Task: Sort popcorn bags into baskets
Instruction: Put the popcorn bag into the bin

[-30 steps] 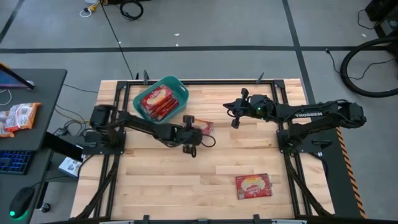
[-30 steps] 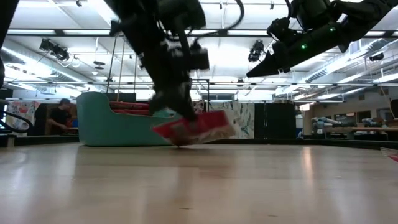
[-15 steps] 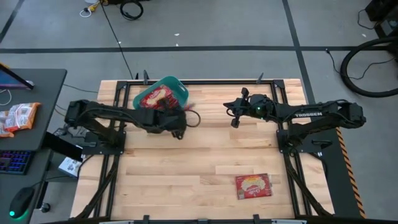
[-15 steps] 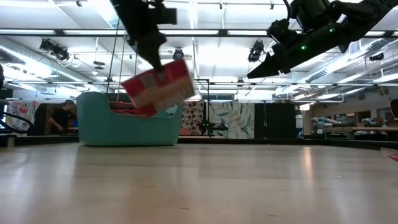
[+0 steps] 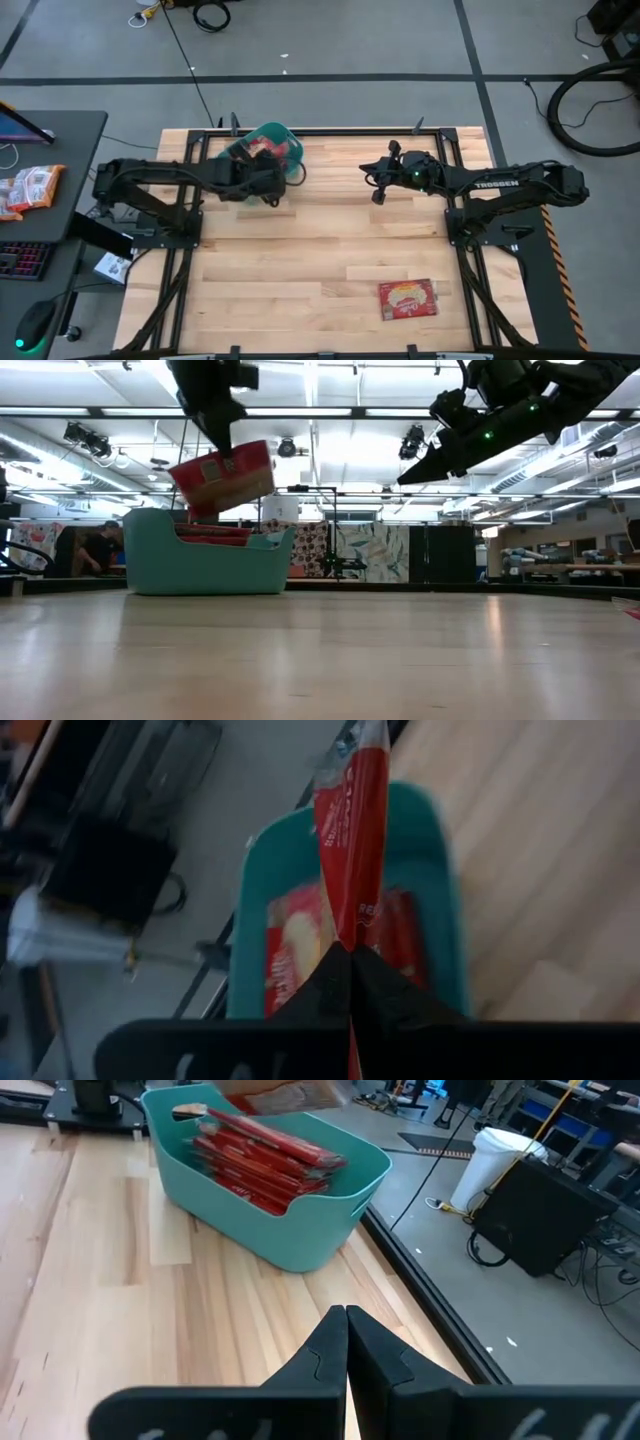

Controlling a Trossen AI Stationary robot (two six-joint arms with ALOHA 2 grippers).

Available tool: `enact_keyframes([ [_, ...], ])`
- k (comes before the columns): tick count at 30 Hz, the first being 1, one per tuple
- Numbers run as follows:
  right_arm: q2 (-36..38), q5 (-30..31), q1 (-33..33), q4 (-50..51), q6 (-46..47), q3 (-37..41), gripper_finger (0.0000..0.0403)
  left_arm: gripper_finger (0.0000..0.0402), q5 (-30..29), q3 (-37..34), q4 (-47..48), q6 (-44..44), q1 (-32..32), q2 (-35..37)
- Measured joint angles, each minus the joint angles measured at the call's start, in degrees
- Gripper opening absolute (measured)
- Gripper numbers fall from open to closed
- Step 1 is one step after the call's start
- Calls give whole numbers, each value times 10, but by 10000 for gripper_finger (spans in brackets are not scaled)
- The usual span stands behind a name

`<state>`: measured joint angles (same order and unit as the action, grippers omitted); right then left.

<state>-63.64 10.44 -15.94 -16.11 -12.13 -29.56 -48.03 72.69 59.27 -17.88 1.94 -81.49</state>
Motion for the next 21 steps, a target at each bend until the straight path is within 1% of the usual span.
enact_keyframes([
  [3, 0, 0, 0, 0, 1, 0, 7, 1, -3, 0, 31, -10, 20, -1],
  [5, 0, 0, 0, 2, 1, 0, 7, 1, 0, 0, 34, -11, 33, -2],
  [10, 1, 0, 0, 2, 1, 0, 7, 1, 59, 0, 46, -13, 75, -3],
  [12, 1, 0, 0, 2, 1, 0, 7, 1, 74, 0, 48, -15, 89, -8],
  [16, 1, 0, 0, 2, 1, 0, 7, 1, 78, 0, 72, -14, 117, -30],
  [19, 1, 0, 0, 2, 1, 0, 7, 1, 97, 0, 76, -10, 136, -52],
  [21, 1, 0, 0, 1, 1, 0, 7, 9, 98, 0, 76, -8, 146, -66],
])
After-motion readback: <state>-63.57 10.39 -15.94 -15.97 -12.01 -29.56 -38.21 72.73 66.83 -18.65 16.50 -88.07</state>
